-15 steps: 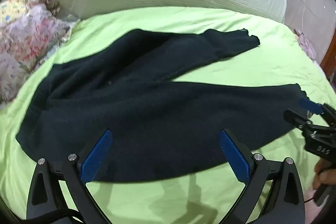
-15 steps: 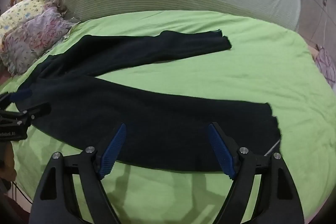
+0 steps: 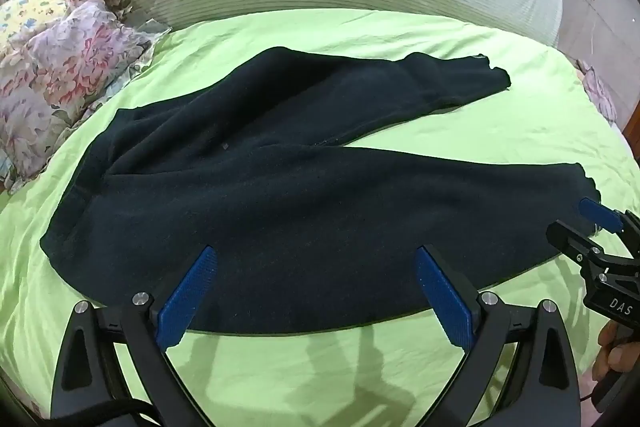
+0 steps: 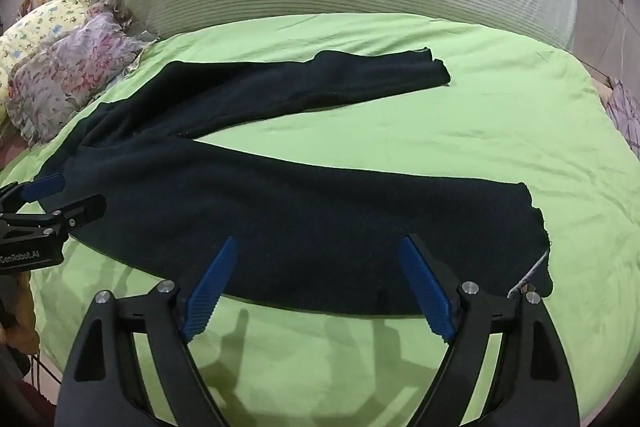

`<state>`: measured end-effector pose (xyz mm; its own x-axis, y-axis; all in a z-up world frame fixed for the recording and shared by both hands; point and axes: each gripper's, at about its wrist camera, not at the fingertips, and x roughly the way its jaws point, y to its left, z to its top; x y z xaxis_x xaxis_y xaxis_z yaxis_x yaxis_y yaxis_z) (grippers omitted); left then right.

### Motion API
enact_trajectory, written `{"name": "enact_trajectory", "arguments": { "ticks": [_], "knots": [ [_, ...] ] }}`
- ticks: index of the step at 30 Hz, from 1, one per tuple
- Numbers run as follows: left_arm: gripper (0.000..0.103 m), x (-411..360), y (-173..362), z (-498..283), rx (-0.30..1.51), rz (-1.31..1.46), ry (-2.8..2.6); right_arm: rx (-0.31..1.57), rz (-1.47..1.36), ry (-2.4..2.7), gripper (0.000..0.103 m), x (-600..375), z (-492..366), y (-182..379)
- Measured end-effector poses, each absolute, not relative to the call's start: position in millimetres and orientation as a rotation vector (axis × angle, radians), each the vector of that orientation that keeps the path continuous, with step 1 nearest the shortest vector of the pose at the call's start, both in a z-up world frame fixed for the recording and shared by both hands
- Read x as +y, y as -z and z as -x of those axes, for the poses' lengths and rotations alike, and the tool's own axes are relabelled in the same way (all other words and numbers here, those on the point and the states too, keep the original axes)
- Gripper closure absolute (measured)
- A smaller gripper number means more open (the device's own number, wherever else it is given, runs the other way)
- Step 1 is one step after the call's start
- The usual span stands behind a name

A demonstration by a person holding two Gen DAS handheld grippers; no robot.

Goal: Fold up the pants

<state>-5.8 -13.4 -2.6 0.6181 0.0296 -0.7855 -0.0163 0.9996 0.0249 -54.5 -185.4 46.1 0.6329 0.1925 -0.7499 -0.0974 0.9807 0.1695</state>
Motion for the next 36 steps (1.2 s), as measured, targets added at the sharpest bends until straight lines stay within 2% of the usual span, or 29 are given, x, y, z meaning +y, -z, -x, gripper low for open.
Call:
{"name": "enact_trajectory", "arguments": {
  "ticks": [36],
  "knots": [
    [0.003,6,-4,0,0.903,-0.001,-0.006,0.849,-0.149,-0.157,0.018,-193,45,-50]
  ]
}}
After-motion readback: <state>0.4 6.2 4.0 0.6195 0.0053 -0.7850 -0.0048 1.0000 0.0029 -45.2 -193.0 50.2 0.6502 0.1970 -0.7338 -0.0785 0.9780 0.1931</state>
